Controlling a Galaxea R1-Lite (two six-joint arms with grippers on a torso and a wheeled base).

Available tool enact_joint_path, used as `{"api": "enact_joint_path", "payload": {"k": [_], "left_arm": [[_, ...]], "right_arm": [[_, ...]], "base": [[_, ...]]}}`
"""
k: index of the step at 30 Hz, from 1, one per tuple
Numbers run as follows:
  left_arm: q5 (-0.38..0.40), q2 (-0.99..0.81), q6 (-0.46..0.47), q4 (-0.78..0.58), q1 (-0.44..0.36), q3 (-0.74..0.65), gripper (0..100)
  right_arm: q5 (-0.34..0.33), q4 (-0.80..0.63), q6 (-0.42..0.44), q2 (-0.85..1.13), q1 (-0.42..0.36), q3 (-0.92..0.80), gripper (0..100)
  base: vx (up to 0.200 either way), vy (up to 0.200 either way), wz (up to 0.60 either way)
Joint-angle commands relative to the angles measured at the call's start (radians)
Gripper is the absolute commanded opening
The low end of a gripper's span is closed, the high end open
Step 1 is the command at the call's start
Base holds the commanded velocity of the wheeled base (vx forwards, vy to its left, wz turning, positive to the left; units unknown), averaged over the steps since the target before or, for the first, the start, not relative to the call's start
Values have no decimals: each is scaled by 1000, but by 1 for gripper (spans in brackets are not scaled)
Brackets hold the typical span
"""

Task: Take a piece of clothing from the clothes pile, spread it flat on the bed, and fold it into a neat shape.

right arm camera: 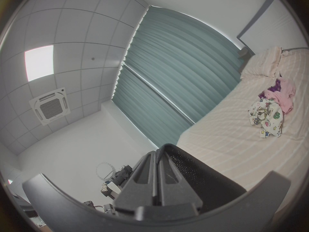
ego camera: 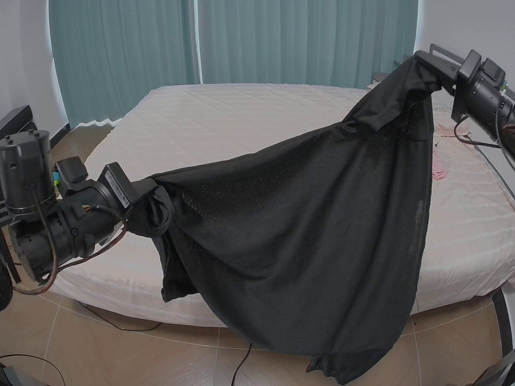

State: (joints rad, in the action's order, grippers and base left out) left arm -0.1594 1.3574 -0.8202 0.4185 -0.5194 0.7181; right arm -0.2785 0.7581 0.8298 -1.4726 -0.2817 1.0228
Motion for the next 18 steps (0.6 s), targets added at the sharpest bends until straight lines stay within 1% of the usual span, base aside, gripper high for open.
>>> {"api": "enact_joint_path", "payload": {"k": [1, 3, 7, 11, 15, 18], "left_arm": [[7, 120, -16, 14, 7, 35, 0], [11, 127, -16, 14, 7, 41, 0], [11, 186, -16, 13, 10, 98, 0], [9, 215, -14, 13, 22, 116, 0], [15, 246, -16, 13, 55, 147, 0], [15, 276, -16, 14, 67, 162, 0]], "right_arm": [[-11, 6, -6, -149, 27, 25, 0], [-11, 9, -9, -163, 29, 34, 0], [-8, 26, -12, -238, 33, 105, 0], [-5, 29, -12, -269, 33, 142, 0], [-7, 20, -17, -292, 33, 203, 0], [-5, 21, -21, -315, 35, 211, 0]], "base": [[0, 0, 0], [0, 0, 0], [200, 0, 0], [200, 0, 0], [200, 0, 0], [200, 0, 0]]}}
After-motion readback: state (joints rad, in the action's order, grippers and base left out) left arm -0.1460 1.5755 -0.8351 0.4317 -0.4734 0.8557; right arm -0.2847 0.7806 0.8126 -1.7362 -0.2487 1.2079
